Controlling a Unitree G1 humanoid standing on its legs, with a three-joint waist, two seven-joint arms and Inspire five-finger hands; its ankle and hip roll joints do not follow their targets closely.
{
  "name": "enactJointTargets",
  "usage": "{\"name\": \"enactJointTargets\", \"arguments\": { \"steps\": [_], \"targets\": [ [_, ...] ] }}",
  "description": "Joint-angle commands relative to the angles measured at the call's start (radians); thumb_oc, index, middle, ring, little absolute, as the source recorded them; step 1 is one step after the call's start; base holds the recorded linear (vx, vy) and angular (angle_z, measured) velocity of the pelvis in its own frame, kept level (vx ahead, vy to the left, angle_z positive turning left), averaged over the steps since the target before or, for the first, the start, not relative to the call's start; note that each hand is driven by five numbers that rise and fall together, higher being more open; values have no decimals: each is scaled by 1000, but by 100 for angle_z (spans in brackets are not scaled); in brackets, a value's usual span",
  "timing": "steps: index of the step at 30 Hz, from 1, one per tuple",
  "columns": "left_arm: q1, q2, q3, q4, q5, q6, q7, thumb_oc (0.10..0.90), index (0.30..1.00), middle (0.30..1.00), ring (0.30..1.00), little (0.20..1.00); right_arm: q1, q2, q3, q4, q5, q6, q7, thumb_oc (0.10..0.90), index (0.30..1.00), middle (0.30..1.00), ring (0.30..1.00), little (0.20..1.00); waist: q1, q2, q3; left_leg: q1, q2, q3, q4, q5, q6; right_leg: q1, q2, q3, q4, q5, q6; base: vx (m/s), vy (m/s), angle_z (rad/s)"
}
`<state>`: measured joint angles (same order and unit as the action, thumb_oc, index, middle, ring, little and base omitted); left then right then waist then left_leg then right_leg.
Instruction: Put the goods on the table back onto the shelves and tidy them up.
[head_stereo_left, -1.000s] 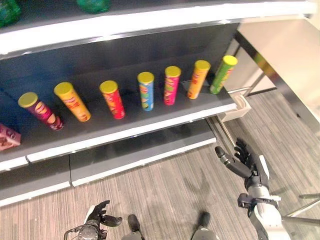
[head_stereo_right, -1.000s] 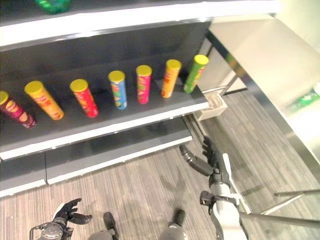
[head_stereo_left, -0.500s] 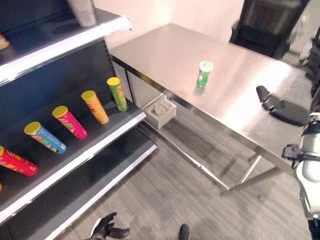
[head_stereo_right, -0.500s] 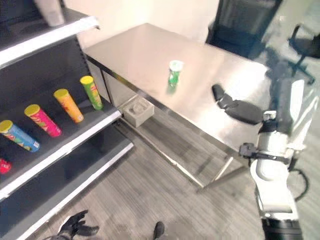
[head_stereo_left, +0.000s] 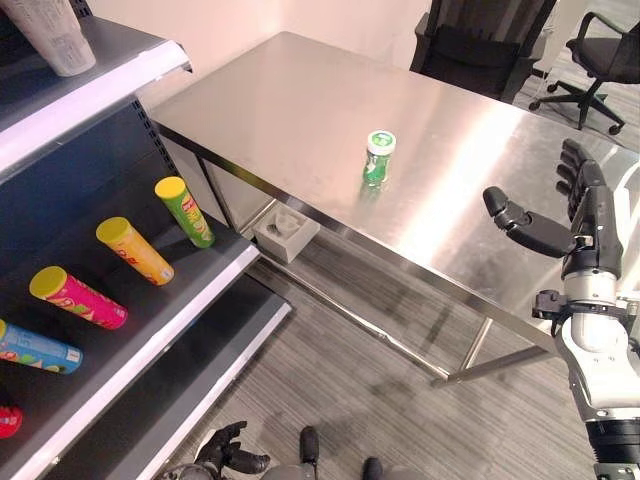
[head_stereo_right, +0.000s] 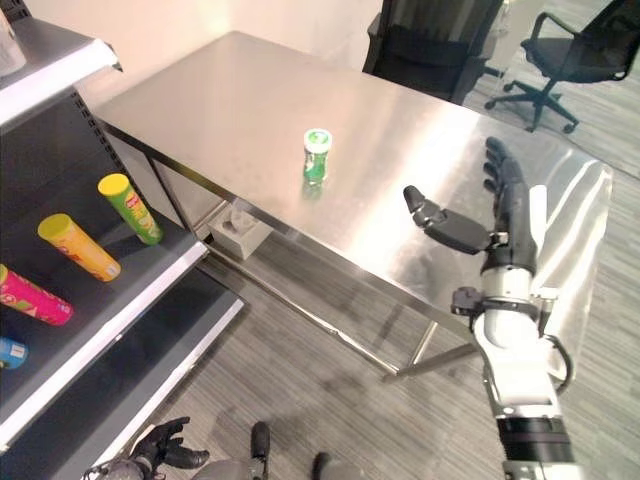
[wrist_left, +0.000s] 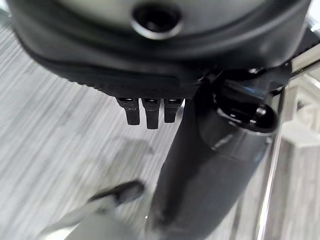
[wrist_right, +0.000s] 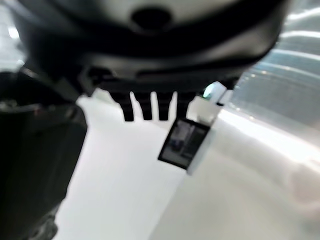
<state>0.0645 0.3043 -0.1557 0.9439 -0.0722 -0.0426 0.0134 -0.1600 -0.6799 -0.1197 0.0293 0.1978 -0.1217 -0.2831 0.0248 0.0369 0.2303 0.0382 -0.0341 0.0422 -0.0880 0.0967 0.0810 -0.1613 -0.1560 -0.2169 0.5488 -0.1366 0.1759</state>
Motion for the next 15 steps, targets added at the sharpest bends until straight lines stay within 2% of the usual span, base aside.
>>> {"name": "enactJointTargets", "arguments": {
  "steps": [1, 3, 4, 5, 6, 9, 15],
  "targets": [
    [36, 63, 5, -45, 33, -30, 23, 800, 900, 900, 900, 900, -149, -37, -69, -65, -7, -87, -13, 800, 900, 900, 900, 900, 71, -31, -63, -31, 36, 20, 1, -71, -77, 53, -64, -24, -181, 111, -2, 100, -107, 24],
    [29, 65, 6, -43, 31, -34, 25, 800, 900, 900, 900, 900, -149, -43, -71, -50, 9, -86, -5, 800, 900, 900, 900, 900, 64, -39, -68, -31, 36, -5, 1, -84, -89, 73, -74, -18, -330, 132, -6, 134, -140, 9],
    [22, 73, -7, -42, 44, -32, 23, 800, 900, 900, 900, 900, -133, -54, -72, -34, 3, -87, -13, 800, 900, 900, 900, 900, 58, -54, -69, -23, 24, -21, 2, -97, -93, 79, -55, 23, -439, 137, -8, 139, -131, 32],
    [26, 74, 3, -49, 48, -36, 19, 800, 900, 900, 900, 900, -121, -56, -78, -37, 3, -81, -5, 800, 900, 900, 900, 900, 60, -68, -80, -29, 16, -24, 3, -97, -94, 119, -55, 32, -535, 168, 15, 171, -159, 87],
    [39, 70, 19, -52, 45, -36, 21, 800, 900, 900, 900, 900, -100, -47, -80, -41, -6, -71, 5, 800, 900, 900, 900, 900, 66, -87, -102, -25, 13, -21, 4, -101, -98, 145, -53, 31, -571, 202, 25, 136, -145, 89],
    [51, 51, 22, -52, 34, -36, 16, 800, 900, 900, 900, 900, -63, -76, -89, -21, -27, -54, 19, 800, 900, 900, 900, 900, 66, -98, -126, -25, 46, -39, 1, -101, -126, 191, -26, -2, -631, 211, 12, 160, -177, 51],
    [67, 26, 30, -36, 21, -28, 19, 800, 900, 900, 900, 900, -23, -60, -104, 38, -46, -30, 1, 800, 900, 900, 900, 900, 82, -101, -131, -25, 76, -58, 1, -99, -153, 223, -13, -49, -636, 180, 2, 77, -88, 24]
  ]
}}
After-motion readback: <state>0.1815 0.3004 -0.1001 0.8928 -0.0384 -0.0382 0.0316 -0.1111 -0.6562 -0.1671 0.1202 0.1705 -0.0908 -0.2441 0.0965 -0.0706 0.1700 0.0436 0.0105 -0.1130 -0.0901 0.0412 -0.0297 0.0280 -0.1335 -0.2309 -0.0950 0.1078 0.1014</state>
